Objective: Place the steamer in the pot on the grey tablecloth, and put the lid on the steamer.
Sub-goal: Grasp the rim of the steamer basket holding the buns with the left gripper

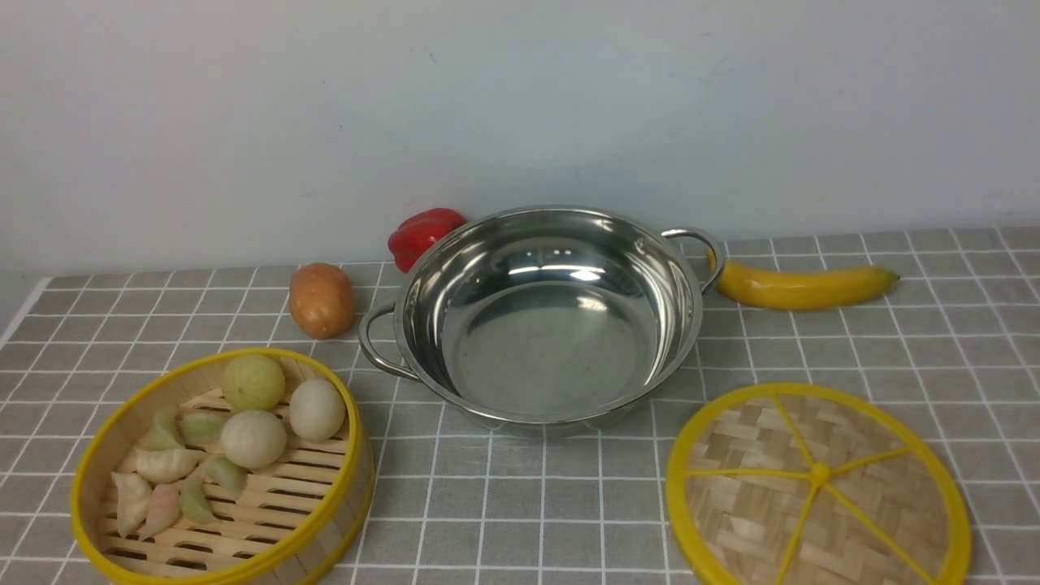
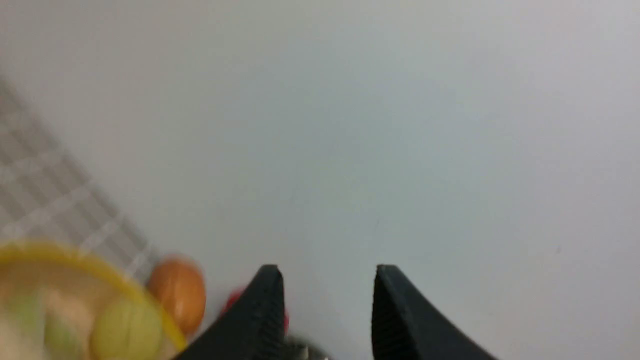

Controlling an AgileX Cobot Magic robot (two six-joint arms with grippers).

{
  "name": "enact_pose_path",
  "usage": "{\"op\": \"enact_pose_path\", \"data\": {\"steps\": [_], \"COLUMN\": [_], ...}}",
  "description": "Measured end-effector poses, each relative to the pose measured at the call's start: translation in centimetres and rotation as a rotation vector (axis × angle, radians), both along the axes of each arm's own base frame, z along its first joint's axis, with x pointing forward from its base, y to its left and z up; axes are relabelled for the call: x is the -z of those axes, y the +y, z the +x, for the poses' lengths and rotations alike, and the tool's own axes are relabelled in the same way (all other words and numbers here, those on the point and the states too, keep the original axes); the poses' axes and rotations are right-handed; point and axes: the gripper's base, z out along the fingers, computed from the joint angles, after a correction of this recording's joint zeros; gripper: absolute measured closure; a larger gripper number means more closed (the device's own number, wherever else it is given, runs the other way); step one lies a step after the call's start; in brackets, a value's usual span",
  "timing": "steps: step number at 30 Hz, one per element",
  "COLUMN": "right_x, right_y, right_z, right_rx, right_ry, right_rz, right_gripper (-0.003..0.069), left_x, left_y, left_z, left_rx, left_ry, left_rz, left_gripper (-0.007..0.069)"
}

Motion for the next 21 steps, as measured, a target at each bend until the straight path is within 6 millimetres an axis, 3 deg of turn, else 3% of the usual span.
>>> {"op": "enact_pose_path", "data": {"steps": [2, 3, 4, 5, 6, 8, 9, 10, 11, 12, 14, 15, 21], "right_x": [-3.9, -4.5, -6.4, -6.6, -7.9, -8.4, -8.7, -8.4, -8.6, -8.3, -8.0, -7.5, -5.8], "right_y": [0.2, 0.3, 0.6, 0.7, 1.0, 1.3, 1.7, 1.9, 1.9, 2.2, 2.3, 2.5, 2.7], "right_z": [-1.3, -1.5, -1.6, -1.6, -0.9, 0.3, 1.7, 2.7, 3.1, 4.4, 5.2, 6.6, 9.6], "right_rx": [0.077, 0.086, 0.100, 0.099, 0.075, 0.036, -0.038, -0.095, -0.105, -0.168, -0.207, -0.267, -0.356], "right_ry": [-0.113, -0.124, -0.108, -0.101, -0.008, 0.107, 0.290, 0.426, 0.453, 0.605, 0.703, 0.845, 1.040], "right_rz": [-0.211, -0.244, -0.361, -0.373, -0.453, -0.497, -0.539, -0.558, -0.561, -0.581, -0.596, -0.617, -0.702], "right_gripper": [0.0419, 0.0419, 0.0419, 0.0419, 0.0419, 0.0419, 0.0419, 0.0419, 0.0419, 0.0419, 0.0419, 0.0419, 0.0419], "left_x": [-3.3, -3.8, -5.7, -5.9, -6.9, -7.4, -7.6, -7.8, -7.7, -7.4, -7.2, -6.7, -4.5], "left_y": [0.1, 0.1, 0.0, -0.1, -0.3, -0.4, -0.5, -0.6, -0.6, -0.4, -0.1, 0.8, 4.6], "left_z": [-0.9, -1.1, -1.1, -1.2, -0.4, 0.3, 1.6, 2.4, 2.8, 4.3, 5.3, 7.0, 10.8], "left_rx": [-0.107, -0.117, -0.168, -0.170, -0.176, -0.152, -0.106, -0.073, -0.052, -0.012, 0.005, 0.006, -0.049], "left_ry": [-0.124, -0.139, -0.146, -0.146, -0.081, -0.009, 0.110, 0.188, 0.234, 0.365, 0.454, 0.613, 0.999], "left_rz": [0.263, 0.284, 0.467, 0.477, 0.611, 0.668, 0.718, 0.727, 0.728, 0.712, 0.683, 0.597, 0.401], "left_gripper": [0.0382, 0.0382, 0.0382, 0.0382, 0.0382, 0.0382, 0.0382, 0.0382, 0.0382, 0.0382, 0.0382, 0.0382, 0.0382]}}
